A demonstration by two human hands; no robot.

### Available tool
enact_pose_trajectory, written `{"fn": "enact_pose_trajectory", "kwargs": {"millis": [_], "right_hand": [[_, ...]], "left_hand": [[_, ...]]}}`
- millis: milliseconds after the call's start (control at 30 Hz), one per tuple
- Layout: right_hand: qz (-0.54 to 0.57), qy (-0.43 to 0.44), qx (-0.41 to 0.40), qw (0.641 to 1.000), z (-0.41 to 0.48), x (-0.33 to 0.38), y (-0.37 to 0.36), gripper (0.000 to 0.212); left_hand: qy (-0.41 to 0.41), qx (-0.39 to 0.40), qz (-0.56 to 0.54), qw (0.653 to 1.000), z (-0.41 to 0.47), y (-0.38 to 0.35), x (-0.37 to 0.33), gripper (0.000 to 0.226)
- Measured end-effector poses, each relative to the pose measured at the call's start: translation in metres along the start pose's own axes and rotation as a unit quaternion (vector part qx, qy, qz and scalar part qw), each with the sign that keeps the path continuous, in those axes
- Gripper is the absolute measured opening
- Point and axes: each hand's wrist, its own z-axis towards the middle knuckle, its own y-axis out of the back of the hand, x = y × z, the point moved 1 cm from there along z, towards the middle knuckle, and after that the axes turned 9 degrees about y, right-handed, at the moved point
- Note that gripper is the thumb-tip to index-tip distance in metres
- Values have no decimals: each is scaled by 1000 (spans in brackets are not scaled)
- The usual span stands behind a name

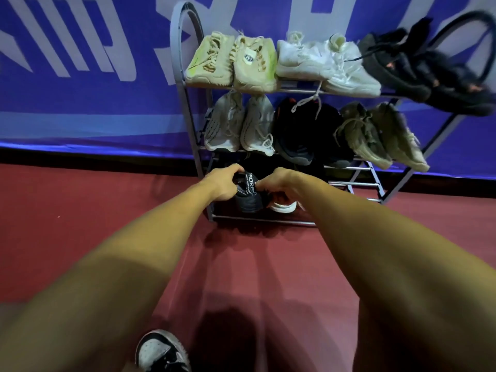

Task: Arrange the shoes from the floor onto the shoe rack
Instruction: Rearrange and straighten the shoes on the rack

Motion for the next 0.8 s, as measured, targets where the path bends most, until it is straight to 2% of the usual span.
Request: {"fn": "enact_pose_trajectory", "kwargs": {"millis": [200,400,500,633,700,800], "right_hand": [[-82,-46,13,995,-28,-16,23,25],[-115,-24,-26,993,-52,-31,42,23],[-145,5,-59,988,-53,-38,47,23],[-164,30,-78,983,-59,-45,52,21],[-172,38,-78,981,-63,-46,55,16],[-178,45,-76,980,-65,-46,56,28]], "left_hand": [[-31,-2,61,998,-27,-7,-26,68],[-45,-39,109,992,-42,-10,-50,56],[-66,-17,131,989,-46,-15,-57,53],[-87,40,170,981,-53,-21,-55,38],[-95,35,195,976,-56,-24,-56,27],[-94,23,212,973,-58,-26,-56,10]]}}
